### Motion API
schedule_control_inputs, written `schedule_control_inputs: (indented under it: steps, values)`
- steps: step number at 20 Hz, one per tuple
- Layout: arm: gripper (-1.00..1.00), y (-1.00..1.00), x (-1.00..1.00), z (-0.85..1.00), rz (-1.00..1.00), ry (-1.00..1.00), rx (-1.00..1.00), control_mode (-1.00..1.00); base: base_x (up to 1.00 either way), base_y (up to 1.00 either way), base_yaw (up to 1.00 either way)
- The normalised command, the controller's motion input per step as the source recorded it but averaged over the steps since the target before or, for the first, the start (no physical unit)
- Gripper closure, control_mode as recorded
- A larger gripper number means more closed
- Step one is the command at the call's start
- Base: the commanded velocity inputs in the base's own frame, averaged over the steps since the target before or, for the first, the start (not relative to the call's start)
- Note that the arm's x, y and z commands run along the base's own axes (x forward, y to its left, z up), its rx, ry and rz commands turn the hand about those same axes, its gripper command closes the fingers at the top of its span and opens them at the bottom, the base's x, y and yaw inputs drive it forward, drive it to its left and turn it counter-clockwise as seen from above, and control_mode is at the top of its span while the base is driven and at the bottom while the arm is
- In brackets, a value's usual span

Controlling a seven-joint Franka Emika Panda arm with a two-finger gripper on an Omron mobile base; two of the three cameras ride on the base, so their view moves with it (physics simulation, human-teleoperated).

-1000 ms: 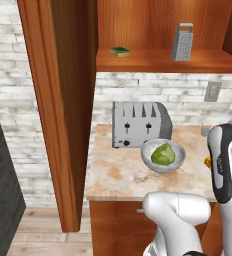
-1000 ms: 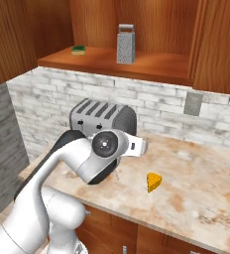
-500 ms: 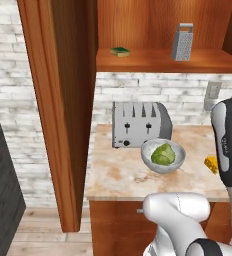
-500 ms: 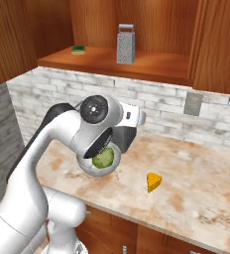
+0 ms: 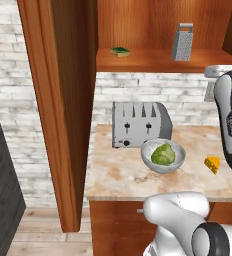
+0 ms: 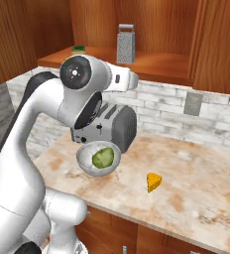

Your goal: Pick the cheese from the fridge and the cheese grater from the cabinet and place them next to the salad bowl.

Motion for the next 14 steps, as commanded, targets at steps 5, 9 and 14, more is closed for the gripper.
schedule_control_inputs:
  steps: [5, 9, 14]
  values:
    - [-1.00, 0.38, 0.28, 0.66, 0.00, 0.04, 0.00, -1.00, 0.00, 0.00, 0.00]
    - [-1.00, 0.20, 0.32, 0.27, -0.02, 0.08, 0.00, -1.00, 0.00, 0.00, 0.00]
    - [-1.00, 0.03, 0.15, 0.04, 0.00, 0.01, 0.00, -1.00, 0.00, 0.00, 0.00]
